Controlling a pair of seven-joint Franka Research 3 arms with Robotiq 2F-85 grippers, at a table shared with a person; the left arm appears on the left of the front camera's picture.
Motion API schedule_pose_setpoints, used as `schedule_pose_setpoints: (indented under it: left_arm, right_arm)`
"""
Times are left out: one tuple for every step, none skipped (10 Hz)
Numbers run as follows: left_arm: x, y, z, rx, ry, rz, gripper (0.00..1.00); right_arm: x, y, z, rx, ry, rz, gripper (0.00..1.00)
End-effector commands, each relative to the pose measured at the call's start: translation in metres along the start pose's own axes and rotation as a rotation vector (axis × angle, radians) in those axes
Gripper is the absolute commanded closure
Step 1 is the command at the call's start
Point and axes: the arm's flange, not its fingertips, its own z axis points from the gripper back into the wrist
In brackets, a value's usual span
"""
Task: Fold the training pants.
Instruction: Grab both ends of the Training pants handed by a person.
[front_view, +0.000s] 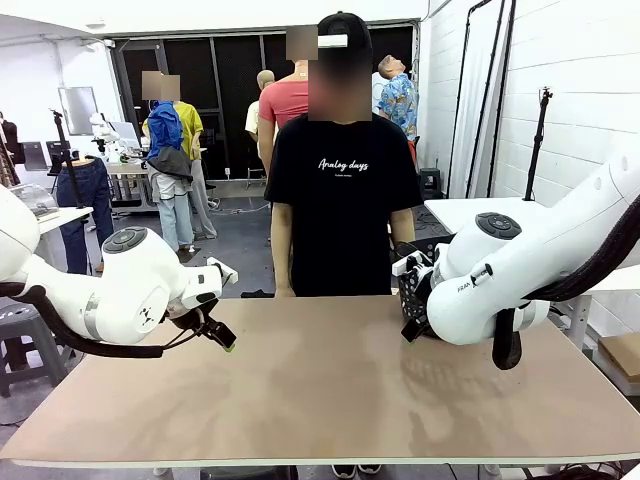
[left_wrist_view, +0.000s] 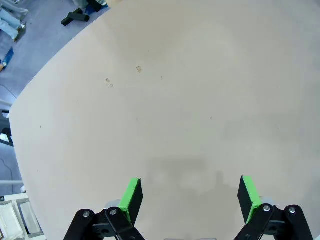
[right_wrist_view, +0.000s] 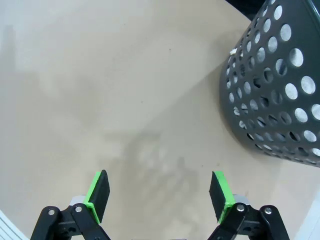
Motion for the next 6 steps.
schedule_pose_setpoints:
  left_arm:
    - [0.000,0.001,0.000,0.001,0.000,0.002,0.00]
    - [0.000,0.001,0.000,0.001,0.000,0.002,0.00]
    - [0.000,0.001,0.000,0.001,0.000,0.002,0.00]
    - [0.000,0.001,0.000,0.001,0.000,0.002,0.00]
    - [0.000,0.000,0.000,0.000,0.000,0.000,0.00]
    - [0.007,-0.004,0.016,0.014,-0.007,-0.008,0.00]
  right_arm:
    - [0.000,0.000,0.000,0.000,0.000,-0.001,0.00]
    - [0.000,0.000,0.000,0.000,0.000,-0.001,0.00]
    - [0.000,0.000,0.000,0.000,0.000,-0.001,0.00]
    - [0.000,0.000,0.000,0.000,0.000,-0.001,0.00]
    - [0.000,0.000,0.000,0.000,0.000,0.000,0.00]
    - [0.001,-0.003,0.012,0.012,0.001,-0.013,0.00]
